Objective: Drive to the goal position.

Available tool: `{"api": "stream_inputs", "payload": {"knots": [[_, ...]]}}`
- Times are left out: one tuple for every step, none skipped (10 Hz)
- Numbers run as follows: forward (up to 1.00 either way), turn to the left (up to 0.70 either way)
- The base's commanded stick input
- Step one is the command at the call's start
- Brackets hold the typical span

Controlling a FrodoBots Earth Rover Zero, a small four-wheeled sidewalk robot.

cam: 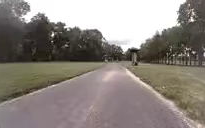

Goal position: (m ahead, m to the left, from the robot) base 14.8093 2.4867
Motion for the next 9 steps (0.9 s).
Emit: {"api": "stream_inputs", "payload": {"knots": [[0.7,0.0],[0.7,0.0],[0.7,0.0],[0.7,0.0],[0.7,0.0],[0.7,0.0],[0.7,0.0],[0.7,0.0],[0.7,0.0]]}}
